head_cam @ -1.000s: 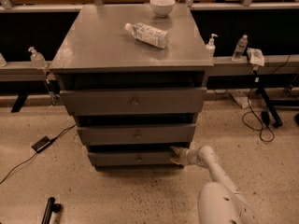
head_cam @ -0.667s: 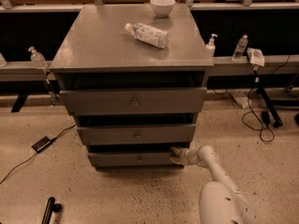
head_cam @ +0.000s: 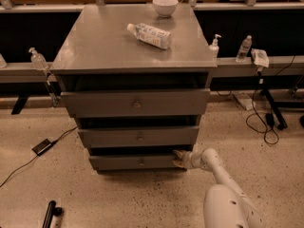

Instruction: Open bottom drawer

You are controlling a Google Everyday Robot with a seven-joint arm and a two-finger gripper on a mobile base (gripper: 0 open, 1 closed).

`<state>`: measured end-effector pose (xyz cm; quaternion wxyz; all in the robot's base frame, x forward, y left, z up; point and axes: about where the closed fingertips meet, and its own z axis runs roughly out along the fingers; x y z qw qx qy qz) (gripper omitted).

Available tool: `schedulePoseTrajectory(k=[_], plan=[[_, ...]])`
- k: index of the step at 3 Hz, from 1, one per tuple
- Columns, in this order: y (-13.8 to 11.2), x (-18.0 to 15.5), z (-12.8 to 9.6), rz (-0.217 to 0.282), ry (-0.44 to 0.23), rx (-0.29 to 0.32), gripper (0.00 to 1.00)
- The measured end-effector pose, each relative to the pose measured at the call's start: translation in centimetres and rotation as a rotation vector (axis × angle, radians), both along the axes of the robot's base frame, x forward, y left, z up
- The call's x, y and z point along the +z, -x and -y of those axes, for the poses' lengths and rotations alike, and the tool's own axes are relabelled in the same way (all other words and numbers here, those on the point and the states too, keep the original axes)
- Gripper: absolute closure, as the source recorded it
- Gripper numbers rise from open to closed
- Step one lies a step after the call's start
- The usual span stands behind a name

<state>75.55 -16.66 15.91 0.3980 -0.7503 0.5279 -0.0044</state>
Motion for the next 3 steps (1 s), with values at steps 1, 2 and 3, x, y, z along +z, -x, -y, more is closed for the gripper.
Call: schedulePoseTrajectory(k=[1, 2, 3], plan=[[1.19, -0.28, 0.49, -0.015, -0.019, -0.017, 1.00], [1.19, 0.18, 0.49, -0.015, -0.019, -0.017, 1.00], [1.19, 0.24, 0.49, -0.015, -0.019, -0.017, 1.00]])
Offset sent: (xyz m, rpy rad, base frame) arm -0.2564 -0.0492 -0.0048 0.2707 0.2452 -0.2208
